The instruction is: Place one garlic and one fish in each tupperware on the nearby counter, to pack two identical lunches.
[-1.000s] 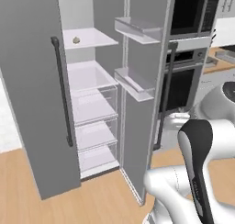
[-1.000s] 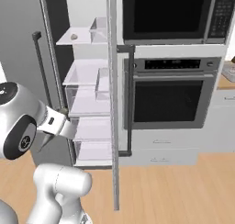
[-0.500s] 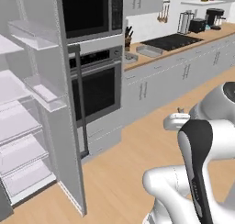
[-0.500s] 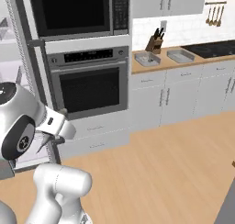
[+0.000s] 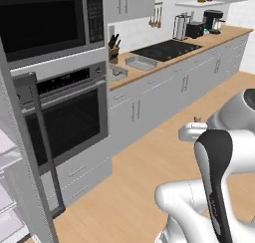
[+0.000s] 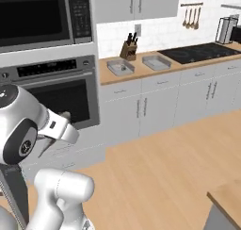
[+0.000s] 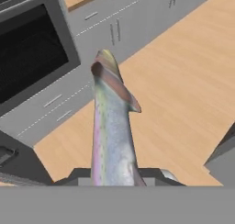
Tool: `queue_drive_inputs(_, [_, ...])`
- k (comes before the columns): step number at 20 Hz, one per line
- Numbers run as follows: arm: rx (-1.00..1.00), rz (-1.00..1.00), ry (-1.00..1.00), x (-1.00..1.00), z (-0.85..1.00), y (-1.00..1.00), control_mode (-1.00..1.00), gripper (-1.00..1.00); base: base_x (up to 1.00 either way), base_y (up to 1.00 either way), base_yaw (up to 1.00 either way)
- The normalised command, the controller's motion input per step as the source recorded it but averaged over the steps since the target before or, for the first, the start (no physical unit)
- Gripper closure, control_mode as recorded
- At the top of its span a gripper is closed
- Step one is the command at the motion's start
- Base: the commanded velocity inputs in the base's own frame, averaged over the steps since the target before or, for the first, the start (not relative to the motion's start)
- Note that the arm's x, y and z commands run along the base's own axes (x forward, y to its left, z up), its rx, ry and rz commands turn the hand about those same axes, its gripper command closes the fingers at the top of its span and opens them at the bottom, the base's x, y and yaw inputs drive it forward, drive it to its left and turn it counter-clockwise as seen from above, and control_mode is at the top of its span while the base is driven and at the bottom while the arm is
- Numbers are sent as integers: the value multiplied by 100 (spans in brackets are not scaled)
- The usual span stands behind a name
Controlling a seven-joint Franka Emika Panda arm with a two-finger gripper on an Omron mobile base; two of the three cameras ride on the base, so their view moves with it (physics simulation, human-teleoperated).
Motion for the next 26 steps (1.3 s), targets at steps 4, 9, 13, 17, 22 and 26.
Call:
queue_drive_inputs(4, [0, 0, 0, 0, 0, 0, 100, 100, 100, -13, -13])
queue_drive_inputs(9, [0, 0, 0, 0, 0, 0, 100, 100, 100, -30, -10])
queue_drive_inputs(13, [0, 0, 0, 0, 0, 0, 100, 100, 100, -23, -9])
queue_drive_inputs(17, [0, 0, 0, 0, 0, 0, 100, 100, 100, -11, -9])
queue_drive_inputs(22, [0, 0, 0, 0, 0, 0, 100, 100, 100, -3, -6])
queue_drive_inputs(26, [0, 0, 0, 0, 0, 0, 100, 100, 100, -15, -5])
